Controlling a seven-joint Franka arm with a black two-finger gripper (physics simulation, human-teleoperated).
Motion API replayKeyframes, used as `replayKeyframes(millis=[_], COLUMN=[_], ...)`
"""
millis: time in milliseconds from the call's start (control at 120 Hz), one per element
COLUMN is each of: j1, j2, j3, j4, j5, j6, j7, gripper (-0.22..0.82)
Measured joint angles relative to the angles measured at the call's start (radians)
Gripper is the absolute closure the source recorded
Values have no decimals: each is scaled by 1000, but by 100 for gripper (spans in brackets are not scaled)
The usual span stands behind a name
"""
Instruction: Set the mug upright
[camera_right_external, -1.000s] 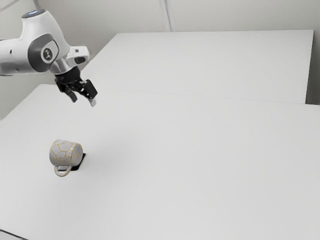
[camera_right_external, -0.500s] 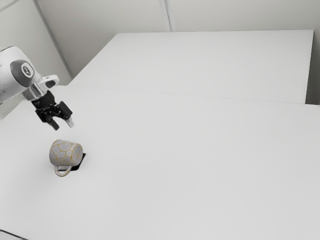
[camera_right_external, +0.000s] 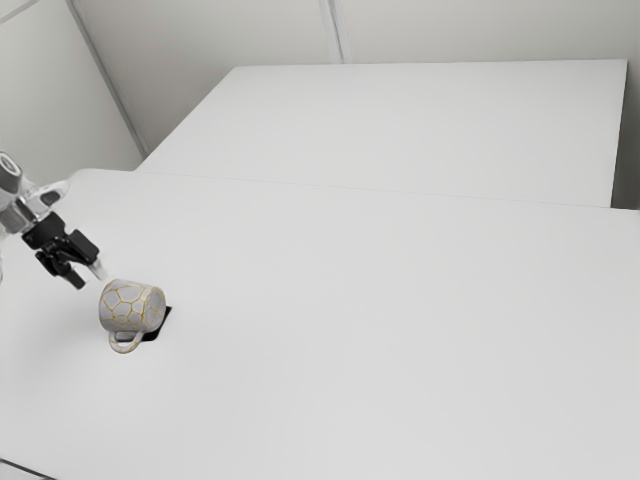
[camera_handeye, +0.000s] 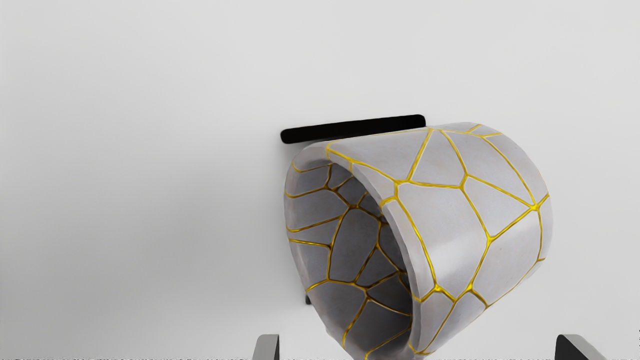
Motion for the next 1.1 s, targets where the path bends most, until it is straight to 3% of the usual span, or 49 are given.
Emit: replayKeyframes(millis=[400, 608, 767, 933, 1100], j1=[73, 87, 87, 87, 87], j2=[165, 188, 186, 184, 180], j3=[0, -2, -2, -2, -2], j4=[92, 77, 52, 37, 37], j5=[-241, -368, -410, -422, -427], j6=[-174, -215, -218, -218, -223], j7=[133, 168, 182, 193, 201], gripper=[0, 1, 21, 48, 64])
